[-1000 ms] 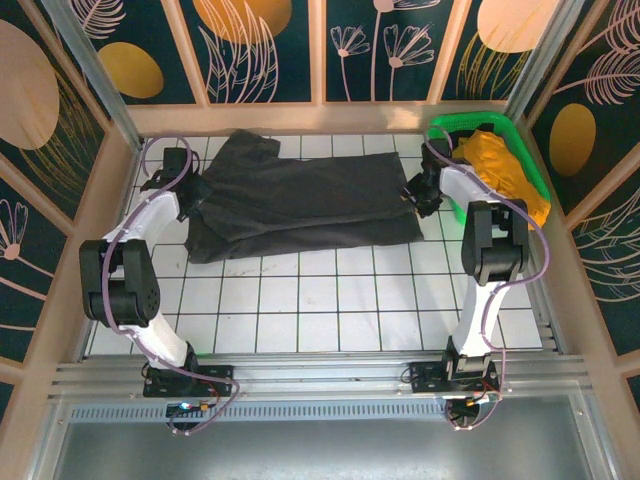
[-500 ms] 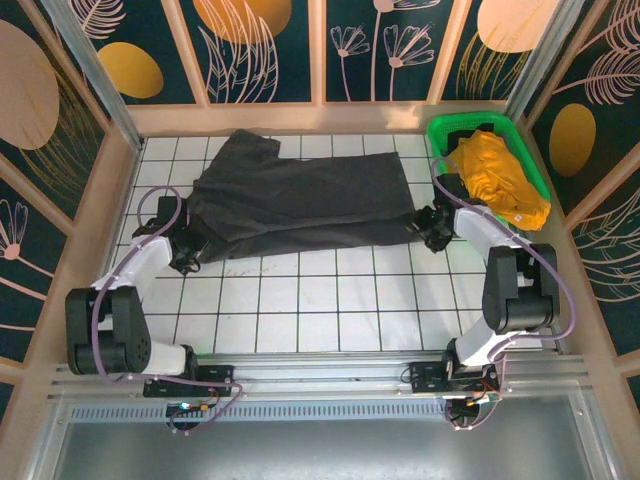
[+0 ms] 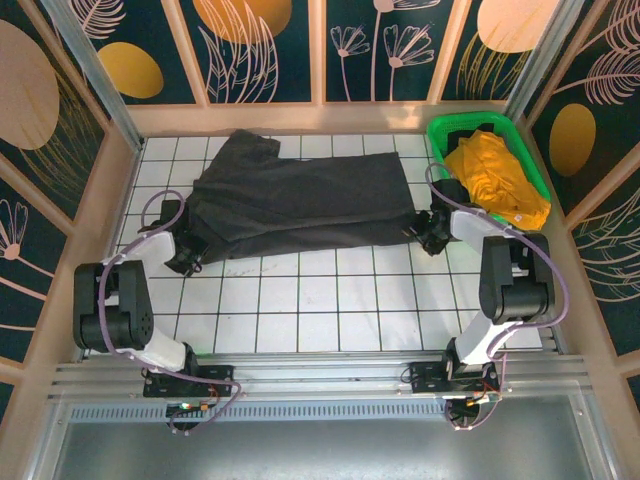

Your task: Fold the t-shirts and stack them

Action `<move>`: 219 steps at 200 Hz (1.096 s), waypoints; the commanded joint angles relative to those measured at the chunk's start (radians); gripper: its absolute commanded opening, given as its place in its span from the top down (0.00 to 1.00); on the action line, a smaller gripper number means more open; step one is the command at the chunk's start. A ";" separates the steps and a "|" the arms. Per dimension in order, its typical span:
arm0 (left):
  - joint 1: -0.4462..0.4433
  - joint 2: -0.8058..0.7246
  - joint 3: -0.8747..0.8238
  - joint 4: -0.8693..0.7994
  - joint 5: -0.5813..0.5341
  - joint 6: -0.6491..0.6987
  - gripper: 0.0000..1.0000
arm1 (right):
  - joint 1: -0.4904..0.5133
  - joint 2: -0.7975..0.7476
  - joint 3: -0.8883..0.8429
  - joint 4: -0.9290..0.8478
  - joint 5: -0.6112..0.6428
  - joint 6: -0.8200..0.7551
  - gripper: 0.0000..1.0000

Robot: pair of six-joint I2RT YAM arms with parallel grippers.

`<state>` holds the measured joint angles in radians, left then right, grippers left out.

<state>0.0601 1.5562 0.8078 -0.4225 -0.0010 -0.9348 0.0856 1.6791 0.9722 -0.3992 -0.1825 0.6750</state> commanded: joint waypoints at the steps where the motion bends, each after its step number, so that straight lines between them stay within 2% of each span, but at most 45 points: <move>1: 0.004 0.041 0.012 0.047 -0.011 -0.010 0.62 | -0.009 0.034 0.010 0.032 0.021 -0.024 0.46; 21: 0.004 0.068 0.037 0.057 -0.026 -0.003 0.82 | -0.008 0.077 0.045 0.034 0.036 -0.038 0.55; 37: 0.005 0.083 0.070 0.046 -0.063 0.016 1.00 | -0.009 0.112 0.073 0.028 0.058 -0.044 0.72; 57: 0.006 0.079 0.110 0.016 -0.115 0.050 1.00 | -0.007 0.123 0.097 -0.007 0.107 -0.038 1.00; 115: 0.006 -0.043 0.142 -0.136 -0.213 0.090 1.00 | 0.008 -0.084 0.053 -0.154 0.216 0.033 1.00; 165: 0.006 -0.174 -0.029 -0.179 -0.225 0.045 1.00 | 0.034 -0.212 -0.097 -0.299 0.179 0.055 1.00; 191: 0.006 -0.176 -0.092 -0.167 -0.269 0.066 1.00 | 0.035 -0.255 -0.216 -0.292 0.153 0.052 1.00; 211: 0.006 -0.164 -0.115 -0.164 -0.287 0.074 1.00 | 0.033 -0.252 -0.245 -0.284 0.137 0.057 1.00; 219: 0.006 -0.170 -0.117 -0.166 -0.287 0.070 0.94 | 0.034 -0.257 -0.241 -0.282 0.137 0.059 0.89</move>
<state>0.0589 1.3888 0.7029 -0.5690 -0.1883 -0.8707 0.1246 1.4483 0.7410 -0.6418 -0.0769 0.7166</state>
